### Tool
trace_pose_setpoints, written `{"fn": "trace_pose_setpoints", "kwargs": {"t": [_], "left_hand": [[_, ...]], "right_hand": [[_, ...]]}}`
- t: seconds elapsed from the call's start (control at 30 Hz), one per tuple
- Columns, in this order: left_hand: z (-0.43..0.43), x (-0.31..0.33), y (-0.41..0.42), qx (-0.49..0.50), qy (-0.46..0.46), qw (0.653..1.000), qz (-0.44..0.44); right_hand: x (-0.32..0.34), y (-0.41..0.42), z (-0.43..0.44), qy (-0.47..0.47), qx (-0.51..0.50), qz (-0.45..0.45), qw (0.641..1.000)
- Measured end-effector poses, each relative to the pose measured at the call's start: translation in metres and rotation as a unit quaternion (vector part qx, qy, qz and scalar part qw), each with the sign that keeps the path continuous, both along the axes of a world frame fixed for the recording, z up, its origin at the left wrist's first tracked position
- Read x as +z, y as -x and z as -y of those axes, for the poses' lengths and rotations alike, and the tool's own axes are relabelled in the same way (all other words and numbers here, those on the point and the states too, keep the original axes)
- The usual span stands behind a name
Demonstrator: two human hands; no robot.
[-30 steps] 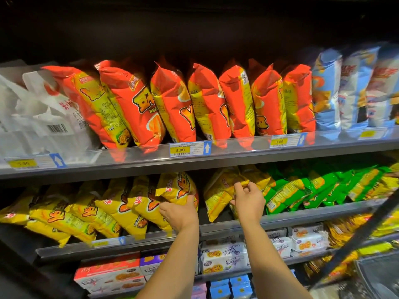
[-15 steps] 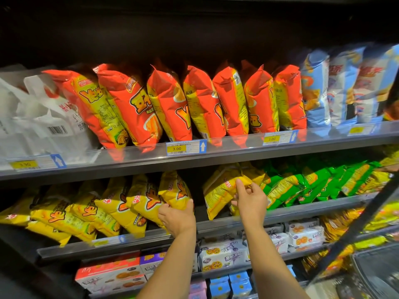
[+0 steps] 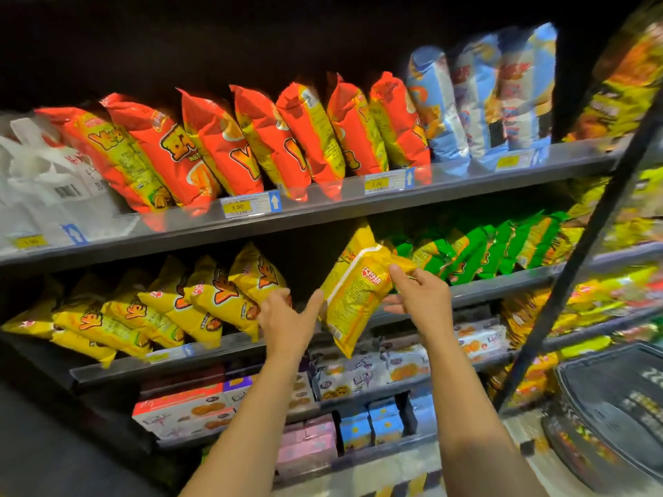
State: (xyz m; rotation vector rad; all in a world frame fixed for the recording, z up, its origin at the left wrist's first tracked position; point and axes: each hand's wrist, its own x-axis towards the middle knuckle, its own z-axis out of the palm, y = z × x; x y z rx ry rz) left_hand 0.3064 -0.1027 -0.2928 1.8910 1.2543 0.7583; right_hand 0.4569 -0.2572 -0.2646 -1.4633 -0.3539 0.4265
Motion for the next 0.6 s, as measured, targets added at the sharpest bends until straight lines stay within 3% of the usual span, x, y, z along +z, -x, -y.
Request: {"fn": "trace_pose_setpoints", "kwargs": {"t": [0.1,0.37,0.6], "left_hand": [[0.037,0.016,0.009,-0.072,-0.002,0.997,0.006],[0.098,0.059,0.034,-0.259,0.187,0.945,0.071],[0.115,0.072,0.068,-0.237,0.181,0.948,0.114]], "right_hand": [[0.015,0.001,0.042,0.006,0.067,-0.008,0.998],[0.055,0.006,0.101,0.035,0.150,0.023,0.988],[0.069,0.064,0.089,0.034,0.139,0.012,0.990]]}}
